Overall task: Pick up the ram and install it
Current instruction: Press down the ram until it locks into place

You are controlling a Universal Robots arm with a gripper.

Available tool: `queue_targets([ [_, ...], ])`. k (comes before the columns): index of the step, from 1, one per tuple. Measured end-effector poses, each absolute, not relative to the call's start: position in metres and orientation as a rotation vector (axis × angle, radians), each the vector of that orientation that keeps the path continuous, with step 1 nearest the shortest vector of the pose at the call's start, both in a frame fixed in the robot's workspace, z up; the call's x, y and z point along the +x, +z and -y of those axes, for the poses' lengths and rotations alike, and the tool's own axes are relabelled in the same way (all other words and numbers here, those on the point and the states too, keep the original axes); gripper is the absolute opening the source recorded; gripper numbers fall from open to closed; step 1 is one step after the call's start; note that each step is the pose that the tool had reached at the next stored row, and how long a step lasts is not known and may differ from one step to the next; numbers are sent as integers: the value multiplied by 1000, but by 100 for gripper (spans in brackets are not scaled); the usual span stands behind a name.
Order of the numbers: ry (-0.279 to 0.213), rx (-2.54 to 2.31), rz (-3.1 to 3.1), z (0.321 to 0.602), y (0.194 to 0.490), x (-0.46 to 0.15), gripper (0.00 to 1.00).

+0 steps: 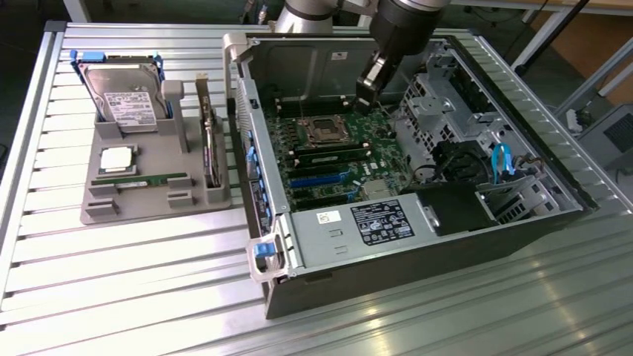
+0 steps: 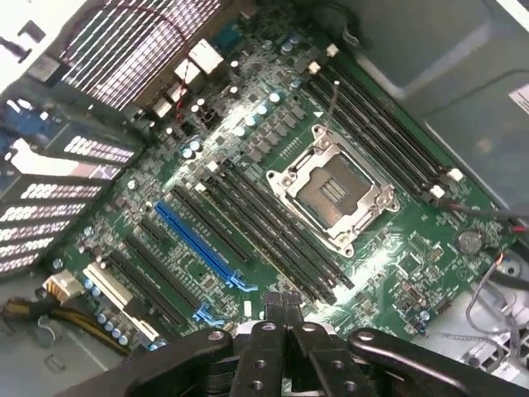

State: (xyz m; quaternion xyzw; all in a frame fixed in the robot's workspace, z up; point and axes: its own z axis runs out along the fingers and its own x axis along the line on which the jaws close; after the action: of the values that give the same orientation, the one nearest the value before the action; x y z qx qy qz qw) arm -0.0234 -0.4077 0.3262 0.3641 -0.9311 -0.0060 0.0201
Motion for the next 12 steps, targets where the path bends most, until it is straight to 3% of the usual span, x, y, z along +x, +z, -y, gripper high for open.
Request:
queue_targets([
  [12, -31, 515, 3062, 408, 326, -23, 9],
])
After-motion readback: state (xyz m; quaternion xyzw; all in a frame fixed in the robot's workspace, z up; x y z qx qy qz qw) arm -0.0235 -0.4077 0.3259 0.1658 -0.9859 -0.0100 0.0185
